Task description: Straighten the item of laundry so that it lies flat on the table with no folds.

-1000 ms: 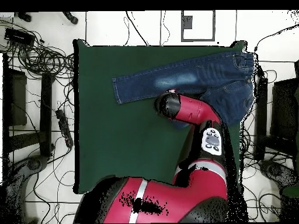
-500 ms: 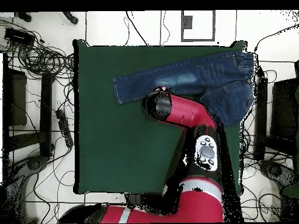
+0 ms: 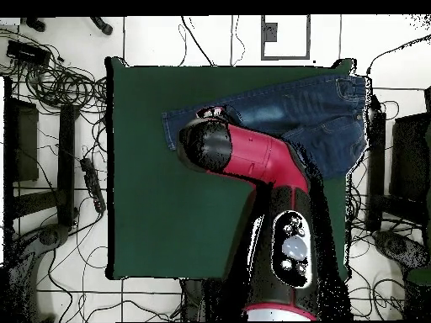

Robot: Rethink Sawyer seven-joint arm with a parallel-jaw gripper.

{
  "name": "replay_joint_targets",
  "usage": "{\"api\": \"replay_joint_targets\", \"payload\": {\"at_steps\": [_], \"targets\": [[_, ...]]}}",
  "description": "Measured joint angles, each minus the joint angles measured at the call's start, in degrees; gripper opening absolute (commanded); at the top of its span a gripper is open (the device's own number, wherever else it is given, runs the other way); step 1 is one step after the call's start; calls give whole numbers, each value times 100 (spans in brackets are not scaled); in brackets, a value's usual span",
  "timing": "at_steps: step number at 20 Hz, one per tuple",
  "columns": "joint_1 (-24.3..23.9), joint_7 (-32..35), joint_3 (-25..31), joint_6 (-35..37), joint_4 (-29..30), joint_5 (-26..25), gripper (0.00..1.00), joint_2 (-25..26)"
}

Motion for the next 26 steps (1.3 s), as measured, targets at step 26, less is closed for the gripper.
{"api": "replay_joint_targets", "payload": {"at_steps": [26], "targets": [[-3625,-1337,4387,-7,889,-688,0,1319]]}}
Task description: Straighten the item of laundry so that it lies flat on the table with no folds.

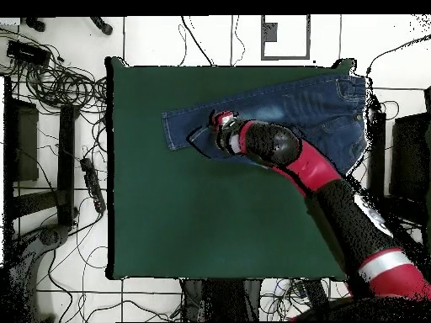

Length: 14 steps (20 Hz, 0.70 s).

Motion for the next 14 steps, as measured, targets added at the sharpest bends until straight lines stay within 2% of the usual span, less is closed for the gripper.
{"api": "replay_joint_targets", "payload": {"at_steps": [7,14], "targets": [[107,0,244,0,-79,-418,0,307],[-5,0,431,0,-140,-520,0,406]]}}
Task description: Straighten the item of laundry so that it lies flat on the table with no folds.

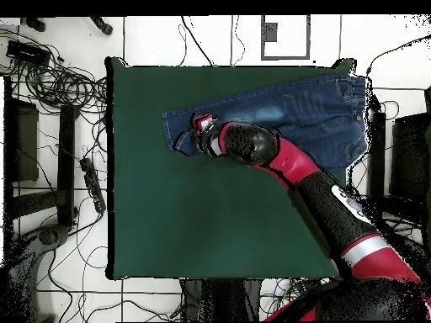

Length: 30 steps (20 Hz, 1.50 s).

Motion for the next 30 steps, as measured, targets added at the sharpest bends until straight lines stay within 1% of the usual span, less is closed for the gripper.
{"api": "replay_joint_targets", "payload": {"at_steps": [11,17,22,23,30], "targets": [[-129,0,393,-7,-96,-138,0,14],[23,0,457,-291,-86,-144,0,-74],[326,0,456,-637,-78,-132,0,-239],[472,0,447,-765,-71,-110,0,-324],[1036,4,328,-1249,-14,94,0,-617]]}}
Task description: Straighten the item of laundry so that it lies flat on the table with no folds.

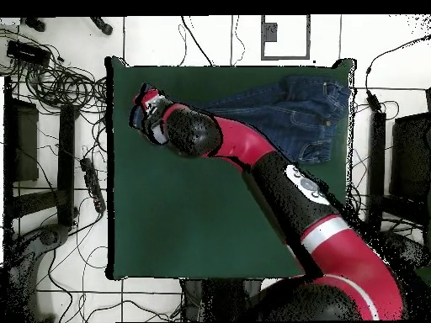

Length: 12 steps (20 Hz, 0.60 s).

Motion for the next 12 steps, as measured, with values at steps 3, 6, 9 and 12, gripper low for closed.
{"api": "replay_joint_targets", "payload": {"at_steps": [3,6,9,12], "targets": [[199,0,-16,-187,56,150,0,-99],[319,0,-23,-317,90,258,0,-150],[392,0,-56,-384,158,388,0,-214],[405,0,-110,-384,173,432,0,-237]]}}
